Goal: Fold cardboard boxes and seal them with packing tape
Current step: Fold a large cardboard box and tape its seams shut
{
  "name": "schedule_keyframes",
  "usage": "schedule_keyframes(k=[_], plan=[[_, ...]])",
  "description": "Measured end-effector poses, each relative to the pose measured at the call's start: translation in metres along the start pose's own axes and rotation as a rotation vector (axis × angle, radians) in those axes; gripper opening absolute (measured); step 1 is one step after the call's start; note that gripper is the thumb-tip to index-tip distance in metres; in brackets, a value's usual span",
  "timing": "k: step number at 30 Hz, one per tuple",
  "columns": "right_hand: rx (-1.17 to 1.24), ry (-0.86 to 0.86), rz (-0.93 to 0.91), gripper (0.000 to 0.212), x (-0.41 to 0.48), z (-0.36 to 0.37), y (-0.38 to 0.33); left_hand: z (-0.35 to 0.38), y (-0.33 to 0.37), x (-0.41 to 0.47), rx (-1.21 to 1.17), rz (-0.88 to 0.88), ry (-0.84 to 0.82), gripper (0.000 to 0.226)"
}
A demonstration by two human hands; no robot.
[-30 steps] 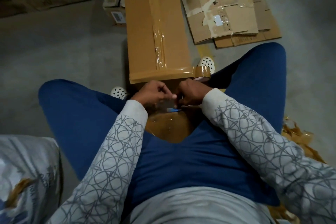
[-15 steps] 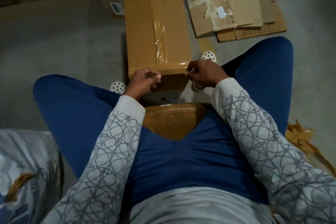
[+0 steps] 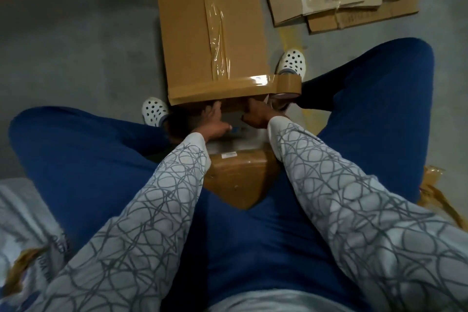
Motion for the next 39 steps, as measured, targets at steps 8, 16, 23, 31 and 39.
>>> schedule_keyframes(k=[8, 16, 23, 31, 39], plan=[[0.042, -0.004, 0.14, 0.054, 0.078, 0.012, 0.036, 0.015, -0.012, 0.065, 0.172, -0.062, -0.015, 0.059], [0.175, 0.086, -0.039, 0.071, 0.09, 0.032, 0.02, 0.005, -0.033, 0.078, -0.234, -0.274, 0.252, 0.08], [0.477, 0.091, -0.02, 0.058, 0.071, 0.016, 0.006, -0.019, -0.035, 0.059, -0.57, -0.33, 0.327, 0.061], [0.421, 0.191, 0.099, 0.039, 0.048, 0.028, 0.035, 0.007, -0.042, 0.046, -0.453, -0.195, 0.103, 0.081], [0.122, 0.152, -0.073, 0.035, 0.069, 0.034, 0.037, 0.05, -0.082, 0.078, -0.329, -0.1, -0.001, 0.106]])
Point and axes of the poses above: each hand's wrist, its own x-axis towards the middle knuckle, its own z-axis out of the palm, y = z × x, the point moved 5 cm from there along x, towards the middle knuckle, and after that the axes turned 15 degrees about x, right-handed, at the moved point
